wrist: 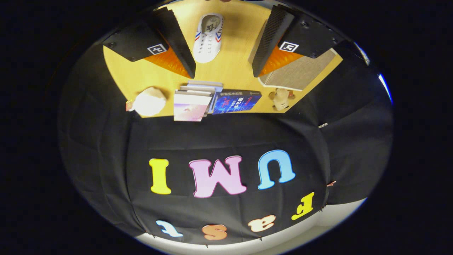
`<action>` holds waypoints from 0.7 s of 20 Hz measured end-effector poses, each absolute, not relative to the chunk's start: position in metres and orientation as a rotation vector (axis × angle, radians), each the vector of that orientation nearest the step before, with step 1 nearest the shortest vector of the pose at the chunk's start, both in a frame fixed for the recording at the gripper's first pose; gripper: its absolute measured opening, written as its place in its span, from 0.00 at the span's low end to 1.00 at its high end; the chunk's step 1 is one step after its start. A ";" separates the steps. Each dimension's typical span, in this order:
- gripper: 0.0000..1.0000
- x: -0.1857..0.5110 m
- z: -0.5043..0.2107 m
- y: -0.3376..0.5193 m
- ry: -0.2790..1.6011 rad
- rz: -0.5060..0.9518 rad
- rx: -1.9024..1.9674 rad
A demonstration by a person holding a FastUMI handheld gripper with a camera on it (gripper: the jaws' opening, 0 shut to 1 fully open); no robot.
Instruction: Open the storage box then place both shoes into the box .Put the left shoe in first, then the right shoe, with the right side of both shoes facing outward in a uniform manner.
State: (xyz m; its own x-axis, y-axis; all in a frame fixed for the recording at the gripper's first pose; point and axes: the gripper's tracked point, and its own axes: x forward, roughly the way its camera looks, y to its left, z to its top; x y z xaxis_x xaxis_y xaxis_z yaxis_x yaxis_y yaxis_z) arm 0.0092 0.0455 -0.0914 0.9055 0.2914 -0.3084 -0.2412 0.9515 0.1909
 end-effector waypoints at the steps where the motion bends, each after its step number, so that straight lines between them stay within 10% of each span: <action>1: 0.98 0.008 -0.101 0.052 0.376 0.307 0.177; 14: 0.98 -0.054 -0.199 0.157 0.841 0.762 0.576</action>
State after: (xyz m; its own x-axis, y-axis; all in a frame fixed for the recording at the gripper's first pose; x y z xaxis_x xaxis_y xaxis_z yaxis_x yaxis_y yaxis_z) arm -0.0538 0.1565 -0.1994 0.4385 0.7833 -0.4406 -0.3611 0.6025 0.7118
